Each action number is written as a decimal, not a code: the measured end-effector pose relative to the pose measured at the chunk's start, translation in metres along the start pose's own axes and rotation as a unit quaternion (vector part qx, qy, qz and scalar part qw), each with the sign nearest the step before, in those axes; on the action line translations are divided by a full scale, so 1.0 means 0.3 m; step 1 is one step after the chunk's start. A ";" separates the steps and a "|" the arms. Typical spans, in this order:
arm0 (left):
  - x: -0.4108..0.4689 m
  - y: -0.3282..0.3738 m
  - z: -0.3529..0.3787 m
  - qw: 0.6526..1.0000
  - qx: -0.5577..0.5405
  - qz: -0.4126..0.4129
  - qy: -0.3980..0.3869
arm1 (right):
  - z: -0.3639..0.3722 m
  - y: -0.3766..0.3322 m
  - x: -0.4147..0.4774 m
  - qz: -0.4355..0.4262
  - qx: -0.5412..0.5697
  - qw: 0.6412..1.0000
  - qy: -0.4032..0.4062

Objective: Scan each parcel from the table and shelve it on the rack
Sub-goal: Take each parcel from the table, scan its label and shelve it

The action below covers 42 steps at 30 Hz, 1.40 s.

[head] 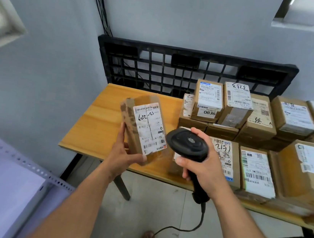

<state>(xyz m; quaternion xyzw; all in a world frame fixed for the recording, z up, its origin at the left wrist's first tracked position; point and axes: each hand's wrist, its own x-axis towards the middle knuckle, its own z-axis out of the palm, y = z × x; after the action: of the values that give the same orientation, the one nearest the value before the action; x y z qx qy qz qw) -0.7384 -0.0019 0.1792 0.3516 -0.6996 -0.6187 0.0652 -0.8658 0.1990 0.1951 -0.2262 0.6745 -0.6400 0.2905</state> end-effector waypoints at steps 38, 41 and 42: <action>-0.707 0.024 -0.283 0.960 0.066 0.171 0.214 | 0.276 -0.269 -0.650 -0.129 0.020 0.981 -0.142; -0.765 -0.014 -0.357 0.961 0.073 0.167 0.210 | 0.360 -0.286 -0.703 -0.143 0.026 0.980 -0.138; -0.790 -0.032 -0.386 0.961 0.075 0.163 0.208 | 0.395 -0.291 -0.723 -0.146 0.027 0.979 -0.136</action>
<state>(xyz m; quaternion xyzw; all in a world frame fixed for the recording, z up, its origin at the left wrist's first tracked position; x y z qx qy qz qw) -0.4972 0.0389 0.2781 0.3575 -0.7626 -0.4587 0.2834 -0.6328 0.2522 0.3027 -0.3993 0.5705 -0.6567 0.2894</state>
